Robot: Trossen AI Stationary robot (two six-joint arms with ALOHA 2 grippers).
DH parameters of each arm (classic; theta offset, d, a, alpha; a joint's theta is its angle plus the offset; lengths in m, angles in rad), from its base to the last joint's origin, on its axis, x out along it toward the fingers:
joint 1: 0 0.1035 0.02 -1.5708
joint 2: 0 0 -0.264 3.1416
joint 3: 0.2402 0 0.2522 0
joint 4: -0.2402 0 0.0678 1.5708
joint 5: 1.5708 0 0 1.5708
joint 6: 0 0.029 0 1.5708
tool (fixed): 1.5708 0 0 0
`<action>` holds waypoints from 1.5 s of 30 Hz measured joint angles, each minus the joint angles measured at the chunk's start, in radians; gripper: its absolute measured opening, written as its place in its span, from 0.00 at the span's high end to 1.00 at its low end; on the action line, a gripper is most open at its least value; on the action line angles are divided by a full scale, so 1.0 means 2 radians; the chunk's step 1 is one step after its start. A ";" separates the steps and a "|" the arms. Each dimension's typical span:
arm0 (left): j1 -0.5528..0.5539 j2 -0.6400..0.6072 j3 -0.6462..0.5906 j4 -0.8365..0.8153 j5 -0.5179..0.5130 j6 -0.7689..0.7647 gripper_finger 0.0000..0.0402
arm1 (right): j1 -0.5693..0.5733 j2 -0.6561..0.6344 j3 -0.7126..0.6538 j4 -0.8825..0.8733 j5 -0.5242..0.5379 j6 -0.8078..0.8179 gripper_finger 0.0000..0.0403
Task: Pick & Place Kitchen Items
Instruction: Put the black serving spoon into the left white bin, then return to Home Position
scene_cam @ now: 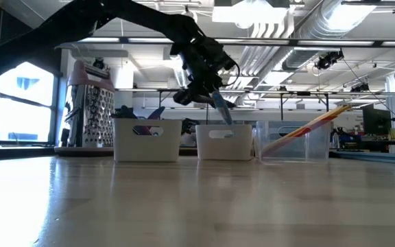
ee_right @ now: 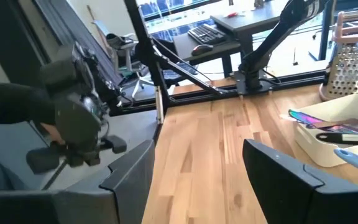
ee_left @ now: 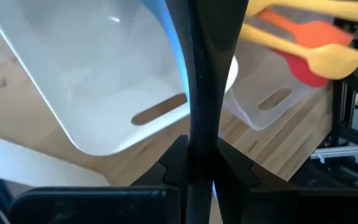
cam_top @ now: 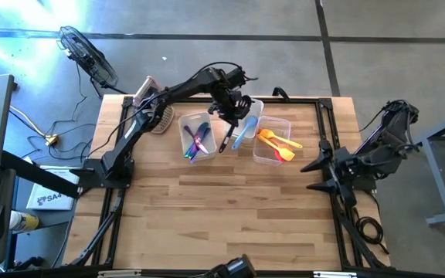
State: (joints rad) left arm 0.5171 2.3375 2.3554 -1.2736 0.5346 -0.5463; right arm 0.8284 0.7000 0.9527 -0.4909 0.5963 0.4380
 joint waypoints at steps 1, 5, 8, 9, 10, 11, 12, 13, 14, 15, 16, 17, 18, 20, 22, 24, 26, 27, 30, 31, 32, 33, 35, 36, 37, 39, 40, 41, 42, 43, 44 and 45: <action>0.000 0.001 0.000 -0.004 0.001 0.002 0.90 | 0.000 0.002 0.000 0.001 0.003 0.002 0.41; 0.000 0.009 0.000 -0.007 0.005 0.010 0.90 | 0.000 0.007 0.000 0.005 0.008 0.004 0.41; 0.000 0.010 0.000 -0.007 0.008 0.006 0.90 | 0.000 0.011 0.000 0.007 0.015 0.004 0.41; 0.000 0.009 0.000 -0.008 0.016 -0.003 0.90 | 0.000 0.012 0.000 0.008 0.016 0.005 0.41; 0.001 0.009 0.000 -0.009 0.025 -0.013 0.90 | 0.000 0.013 0.000 0.008 0.017 0.005 0.41; 0.003 0.009 0.000 -0.009 0.032 -0.020 0.90 | 0.000 0.014 0.000 0.009 0.017 0.005 0.41; 0.004 0.009 0.000 -0.009 0.041 -0.028 0.90 | 0.000 0.015 0.000 0.010 0.017 0.005 0.41; 0.005 0.009 0.000 -0.009 0.049 -0.033 0.90 | 0.000 0.016 0.000 0.012 0.017 0.005 0.41; 0.007 0.009 0.000 -0.008 0.056 -0.038 0.90 | 0.000 0.016 0.000 0.013 0.017 0.005 0.41; 0.008 0.009 0.000 -0.008 0.059 -0.043 0.90 | 0.000 0.016 0.000 0.014 0.017 0.005 0.41; 0.010 0.009 0.000 -0.008 0.059 -0.047 0.89 | 0.000 0.017 0.000 0.015 0.017 0.005 0.41; 0.010 0.009 -0.002 -0.006 0.061 -0.052 0.88 | 0.000 0.017 0.000 0.016 0.016 0.007 0.41; 0.011 0.009 -0.005 -0.004 0.061 -0.058 0.85 | 0.000 0.017 0.000 0.016 0.016 0.011 0.41; 0.014 0.009 -0.008 -0.005 0.062 -0.065 0.79 | 0.000 0.018 0.000 0.016 0.015 0.017 0.41; 0.014 0.009 -0.008 -0.003 0.063 -0.066 0.76 | 0.000 0.019 0.000 0.016 0.015 0.019 0.41; 0.014 0.009 -0.008 0.005 0.065 -0.066 0.75 | 0.000 0.020 0.000 0.016 0.015 0.019 0.41; 0.013 0.009 -0.008 0.025 0.065 -0.066 0.74 | 0.000 0.020 0.000 0.016 0.015 0.020 0.41; 0.013 0.009 -0.008 0.038 0.064 -0.066 0.74 | 0.000 0.020 0.000 0.016 0.015 0.020 0.41; 0.013 0.009 -0.008 0.067 0.064 -0.066 0.74 | 0.000 0.020 0.000 0.016 0.015 0.020 0.41; 0.013 0.009 -0.008 0.074 0.066 -0.066 0.74 | 0.000 0.020 0.000 0.016 0.015 0.020 0.41; 0.013 0.009 -0.008 0.080 0.070 -0.066 0.73 | 0.000 0.020 0.000 0.016 0.014 0.023 0.41; 0.013 0.009 -0.008 0.086 0.075 -0.066 0.73 | 0.000 0.020 0.000 0.016 0.014 0.027 0.41; 0.013 0.009 -0.008 0.094 0.088 -0.065 0.73 | 0.000 0.019 0.000 0.016 0.014 0.028 0.41; 0.013 0.007 -0.008 0.094 0.098 -0.060 0.73 | 0.000 0.019 0.000 0.016 0.014 0.028 0.41; 0.013 0.005 -0.008 0.094 0.107 -0.055 0.73 | 0.000 0.019 0.000 0.016 0.014 0.027 0.41; 0.011 0.000 -0.001 0.090 0.111 -0.042 0.73 | 0.000 0.015 0.000 0.016 0.018 0.005 0.41; 0.009 -0.006 -0.001 0.090 0.110 -0.038 0.73 | 0.000 0.013 0.000 0.016 0.024 -0.010 0.41; 0.007 -0.014 -0.001 0.093 0.109 -0.037 0.73 | 0.000 0.010 0.000 0.017 0.033 -0.022 0.41; 0.005 -0.021 0.000 0.097 0.105 -0.033 0.73 | 0.000 0.006 0.000 0.019 0.048 -0.028 0.41; 0.002 -0.027 0.000 0.101 0.096 -0.031 0.73 | 0.000 0.003 0.000 0.019 0.066 -0.036 0.41; -0.002 -0.034 0.000 0.108 0.085 -0.030 0.73 | 0.000 -0.002 0.000 0.019 0.085 -0.045 0.41; -0.006 -0.041 0.000 0.111 0.074 -0.030 0.73 | 0.000 -0.006 0.000 0.017 0.100 -0.053 0.41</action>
State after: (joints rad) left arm 0.5047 2.2549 2.3560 -1.0507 0.6825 -0.6056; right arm 0.8284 0.6873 0.9532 -0.4579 0.7971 0.3312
